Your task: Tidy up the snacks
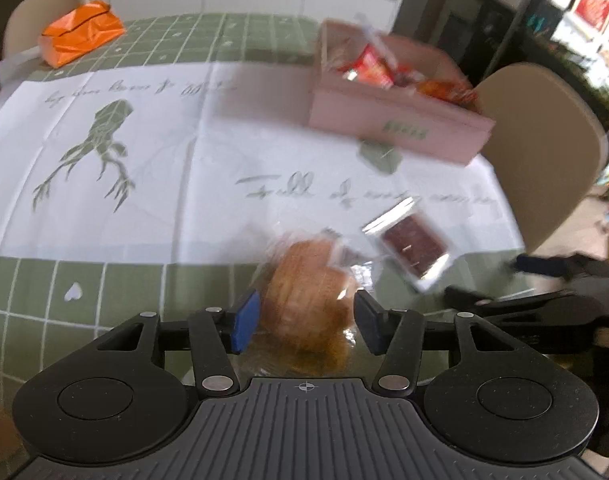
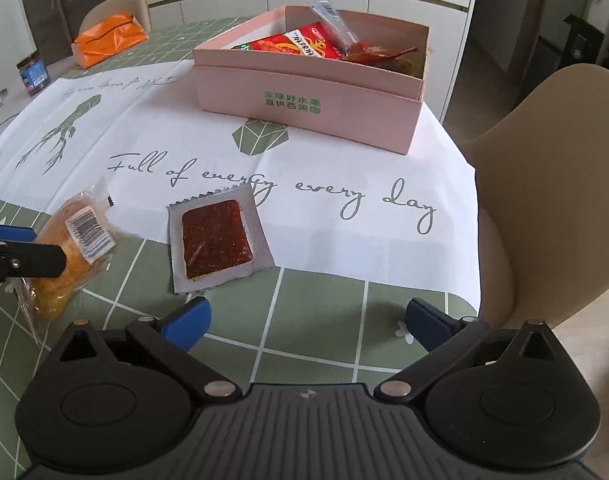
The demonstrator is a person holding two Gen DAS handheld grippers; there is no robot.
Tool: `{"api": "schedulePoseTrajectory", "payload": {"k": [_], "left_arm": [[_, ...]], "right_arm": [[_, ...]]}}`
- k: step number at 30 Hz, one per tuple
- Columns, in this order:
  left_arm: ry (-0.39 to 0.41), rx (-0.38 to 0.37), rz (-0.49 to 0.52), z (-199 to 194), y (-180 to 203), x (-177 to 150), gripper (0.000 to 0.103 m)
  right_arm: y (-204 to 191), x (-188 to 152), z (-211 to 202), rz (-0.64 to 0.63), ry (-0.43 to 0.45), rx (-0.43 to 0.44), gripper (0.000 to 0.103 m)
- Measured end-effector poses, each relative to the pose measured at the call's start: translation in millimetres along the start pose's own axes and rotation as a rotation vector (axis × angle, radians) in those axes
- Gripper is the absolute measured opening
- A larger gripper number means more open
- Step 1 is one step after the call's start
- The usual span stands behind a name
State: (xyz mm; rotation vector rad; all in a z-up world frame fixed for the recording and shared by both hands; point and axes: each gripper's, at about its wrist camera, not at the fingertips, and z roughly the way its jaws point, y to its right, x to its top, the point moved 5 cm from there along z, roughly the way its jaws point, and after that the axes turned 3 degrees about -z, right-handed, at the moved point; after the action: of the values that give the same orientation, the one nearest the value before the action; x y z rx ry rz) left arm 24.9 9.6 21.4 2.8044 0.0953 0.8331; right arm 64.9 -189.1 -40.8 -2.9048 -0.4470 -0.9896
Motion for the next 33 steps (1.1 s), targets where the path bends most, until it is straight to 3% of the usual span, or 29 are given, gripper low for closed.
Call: {"api": "schedulePoseTrajectory", "payload": {"k": [4, 7, 9, 11, 12, 17, 23, 28, 31, 33], "left_arm": [[0.056, -0.078, 0.11, -18.4, 5.7, 5.7, 0.055], [0.02, -0.045, 0.212, -11.7, 10.4, 8.0, 0.055], [-0.014, -0.016, 0.221, 0.3, 9.5, 10.5, 0.055], [-0.053, -0.005, 0.212, 13.4, 7.3, 10.9, 0.053], [-0.07, 0.002, 0.207, 20.6, 7.9, 10.8, 0.059], [-0.094, 0.004, 0.163, 37.4, 6.9, 10.9, 0.068], [-0.084, -0.005, 0.059, 33.9, -3.0, 8.1, 0.062], [-0.048, 0.066, -0.025, 17.1, -16.7, -10.4, 0.062], [-0.052, 0.065, -0.057, 8.6, -22.2, -21.1, 0.062], [-0.052, 0.057, -0.075, 6.1, -24.9, -25.0, 0.063]], "right_arm": [[0.5, 2.1, -0.4, -0.015, -0.02, 0.009, 0.103], [0.3, 2.9, 0.1, -0.02, -0.028, 0.013, 0.103], [-0.1, 2.6, 0.5, -0.027, -0.022, 0.017, 0.103], [-0.2, 1.9, 0.1, -0.034, -0.018, 0.021, 0.103], [0.0, 1.6, -0.2, -0.036, -0.017, 0.023, 0.103], [0.5, -1.7, -2.6, -0.044, 0.006, 0.028, 0.103], [1.1, -4.9, -5.3, -0.059, 0.019, 0.039, 0.103], [0.5, 1.0, -2.8, -0.081, -0.048, 0.052, 0.103], [-1.0, 10.2, -6.1, -0.077, -0.045, 0.079, 0.082], [-5.6, 18.7, -7.5, -0.079, -0.026, 0.11, 0.082]]}}
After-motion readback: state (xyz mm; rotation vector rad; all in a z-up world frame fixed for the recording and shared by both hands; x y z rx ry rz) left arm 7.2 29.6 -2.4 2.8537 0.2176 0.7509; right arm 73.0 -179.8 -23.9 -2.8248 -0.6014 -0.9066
